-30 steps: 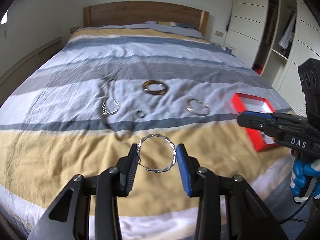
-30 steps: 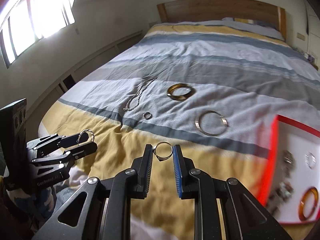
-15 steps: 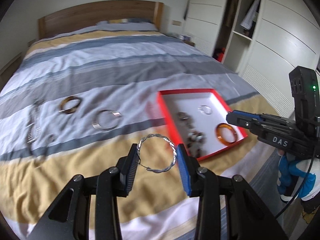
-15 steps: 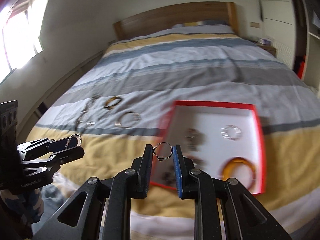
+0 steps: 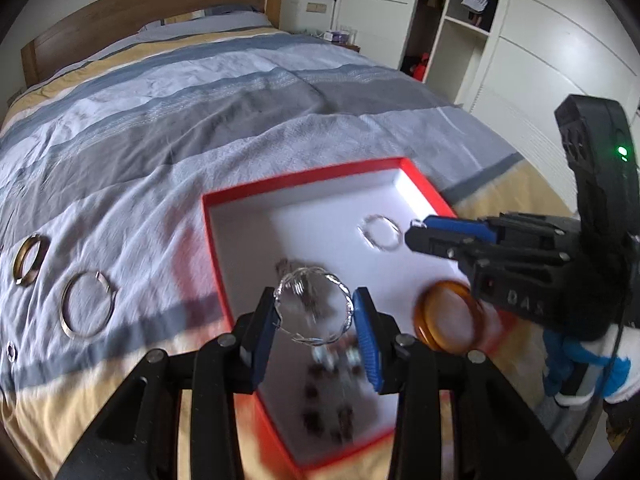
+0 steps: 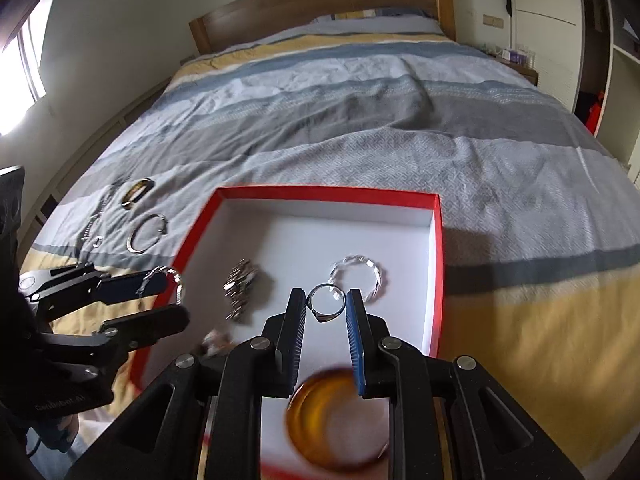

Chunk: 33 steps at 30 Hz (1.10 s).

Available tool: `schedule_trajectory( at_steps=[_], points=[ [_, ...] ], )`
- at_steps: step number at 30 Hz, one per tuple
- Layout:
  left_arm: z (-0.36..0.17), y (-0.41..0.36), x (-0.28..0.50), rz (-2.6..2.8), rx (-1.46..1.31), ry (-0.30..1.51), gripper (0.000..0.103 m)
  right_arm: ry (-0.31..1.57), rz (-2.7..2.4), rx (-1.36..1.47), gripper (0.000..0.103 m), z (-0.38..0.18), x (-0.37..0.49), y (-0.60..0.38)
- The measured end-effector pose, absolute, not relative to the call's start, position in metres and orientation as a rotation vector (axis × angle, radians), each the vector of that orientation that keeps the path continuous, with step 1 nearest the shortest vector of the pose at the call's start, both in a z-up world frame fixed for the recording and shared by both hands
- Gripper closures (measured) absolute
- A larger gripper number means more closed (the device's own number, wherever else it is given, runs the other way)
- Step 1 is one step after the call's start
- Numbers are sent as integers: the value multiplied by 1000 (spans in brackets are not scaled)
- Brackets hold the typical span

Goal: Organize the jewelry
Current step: 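Carry the bangle and ring into the red box and open both tools, then withdraw both tools from the box back toward the remaining jewelry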

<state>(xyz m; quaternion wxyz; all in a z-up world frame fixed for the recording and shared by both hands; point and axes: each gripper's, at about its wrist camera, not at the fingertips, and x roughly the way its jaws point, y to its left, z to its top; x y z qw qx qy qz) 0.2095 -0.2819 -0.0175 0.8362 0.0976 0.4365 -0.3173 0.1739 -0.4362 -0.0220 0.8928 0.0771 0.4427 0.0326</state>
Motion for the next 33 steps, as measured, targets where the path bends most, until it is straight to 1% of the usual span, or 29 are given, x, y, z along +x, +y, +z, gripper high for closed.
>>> schedule_trajectory(
  at_steps=[7, 10, 17, 22, 23, 26, 28, 31, 33],
  points=[
    [-36, -311, 254, -611, 235, 944, 67, 960, 69, 140, 82, -37, 226, -446],
    [-49, -317, 267, -592, 231, 985, 67, 1002, 43, 148, 82, -46, 244, -451],
    [-62, -319, 274, -574, 238, 1027, 66, 1044, -4, 99, 82, -57, 252, -450],
    [-64, -320, 275, -565, 253, 1023, 66, 1045, 0, 77, 80, -58, 254, -444],
    [-65, -319, 274, -560, 258, 1021, 66, 1041, 3, 84, 80, -57, 253, -445],
    [-64, -319, 274, -551, 255, 1015, 66, 1009, 12, 116, 66, -49, 247, -449],
    [-60, -316, 273, -557, 236, 1021, 66, 997, -5, 130, 66, -43, 240, -455],
    [-54, -316, 272, -565, 228, 1031, 59, 976, -21, 161, 66, -33, 227, -465],
    [-49, -316, 269, -564, 241, 1027, 58, 960, -52, 171, 66, -23, 214, -469]
  ],
)
